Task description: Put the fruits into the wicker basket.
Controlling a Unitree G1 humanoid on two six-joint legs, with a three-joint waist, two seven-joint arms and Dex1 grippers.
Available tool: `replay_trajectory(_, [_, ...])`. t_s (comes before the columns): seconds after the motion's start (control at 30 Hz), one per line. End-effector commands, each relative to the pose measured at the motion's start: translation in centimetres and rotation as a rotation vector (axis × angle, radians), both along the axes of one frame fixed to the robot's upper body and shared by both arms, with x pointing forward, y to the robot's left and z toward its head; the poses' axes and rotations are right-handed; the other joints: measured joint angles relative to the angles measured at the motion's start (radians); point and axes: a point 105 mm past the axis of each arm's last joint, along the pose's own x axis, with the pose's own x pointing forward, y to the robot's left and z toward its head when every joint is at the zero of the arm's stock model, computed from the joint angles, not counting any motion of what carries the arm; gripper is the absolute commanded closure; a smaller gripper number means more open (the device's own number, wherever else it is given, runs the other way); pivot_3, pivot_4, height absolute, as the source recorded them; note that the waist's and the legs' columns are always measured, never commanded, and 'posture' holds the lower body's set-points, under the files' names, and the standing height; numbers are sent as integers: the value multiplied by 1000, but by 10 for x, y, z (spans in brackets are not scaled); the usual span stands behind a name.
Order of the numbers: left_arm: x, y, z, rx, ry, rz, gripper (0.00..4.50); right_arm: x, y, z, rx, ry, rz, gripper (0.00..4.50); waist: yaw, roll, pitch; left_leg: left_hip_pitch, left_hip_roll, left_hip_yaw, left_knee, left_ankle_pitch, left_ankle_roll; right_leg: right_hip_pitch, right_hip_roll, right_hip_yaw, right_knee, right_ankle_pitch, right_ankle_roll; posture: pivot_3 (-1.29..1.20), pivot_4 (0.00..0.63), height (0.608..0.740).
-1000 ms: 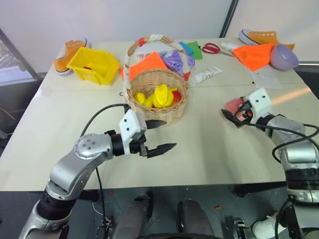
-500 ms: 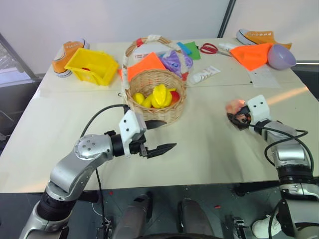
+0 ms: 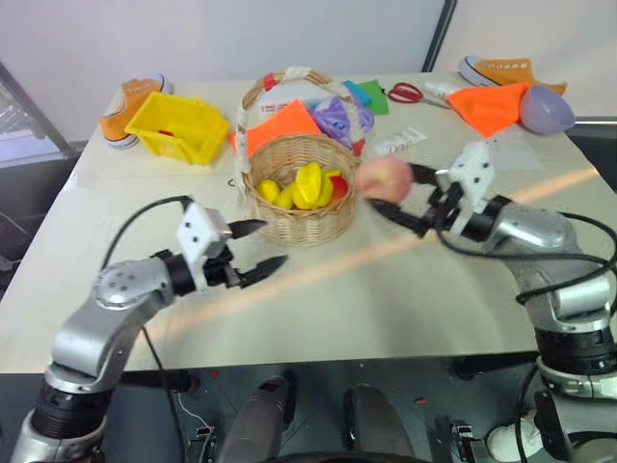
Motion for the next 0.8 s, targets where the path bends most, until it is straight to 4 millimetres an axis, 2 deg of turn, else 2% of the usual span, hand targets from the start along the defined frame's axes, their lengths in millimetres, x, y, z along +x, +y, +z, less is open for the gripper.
replay_trajectory(0.03, [-1, 11, 14, 14, -73, 26, 777, 20, 37, 7, -2, -31, -59, 1555, -2, 0, 0, 0, 0, 0, 0, 0, 0, -1, 0, 1, 0, 0, -1, 0, 150, 740])
replay_trajectory(0.13, [-1, 11, 15, 12, -80, 28, 777, 46, 57, 8, 18, -26, -155, 1555, 6, 0, 0, 0, -1, 0, 0, 0, 0, -1, 0, 1, 0, 1, -2, 0, 150, 740])
replay_trajectory(0.23, [-2, 8, 14, 6, -81, 25, 777, 60, 74, 7, -3, -48, -178, 1555, 12, 0, 0, 0, -1, 0, 0, 1, -1, -2, 2, 0, 1, 2, -2, 0, 150, 740])
replay_trajectory(0.3, [-3, 5, 14, 4, -82, 21, 777, 60, 79, 8, -2, -62, -168, 540, 11, 0, 0, 0, -1, 0, -1, 1, -2, -2, 3, 1, 1, 3, 2, 0, 150, 740])
replay_trajectory(0.33, [-3, 4, 14, 3, -83, 19, 777, 58, 81, 11, 6, -76, -155, 234, 9, 0, 0, 0, -1, 0, -1, 1, -2, -3, 3, 0, 1, 4, 2, 0, 150, 740])
replay_trajectory(0.37, [-4, 3, 15, -2, -85, 20, 777, 54, 81, 18, 20, -112, -144, 111, 7, 0, 0, 0, -1, 0, -2, 1, -2, -3, 3, 1, 1, 4, 3, 0, 150, 740])
replay_trajectory(0.5, [-5, 1, 16, -8, -87, 19, 777, 41, 61, 37, 60, -192, -110, 111, 2, 0, 0, 0, 0, 0, -3, 2, -3, -4, 3, 1, 2, 4, 3, 0, 150, 740])
replay_trajectory(0.63, [-5, 0, 17, -12, -87, 16, 777, 25, 16, 52, 88, -193, -86, 111, 8, 0, 0, 0, 0, 0, -2, 2, -3, -3, 3, 0, 1, 4, 3, 0, 150, 740])
replay_trajectory(0.7, [-5, -1, 17, -15, -87, 15, 777, 27, 2, 56, 101, -175, -119, 111, 5, 0, 0, 0, 0, 0, -2, 2, -3, -2, 3, 1, 1, 4, 2, 0, 150, 740])
replay_trajectory(0.8, [-3, -4, 18, -19, -89, 3, 777, 46, -12, 50, 78, -158, -232, 111, -6, 0, 0, 0, 1, 0, -2, 1, -3, -3, 3, 2, 1, 3, 0, 0, 150, 740])
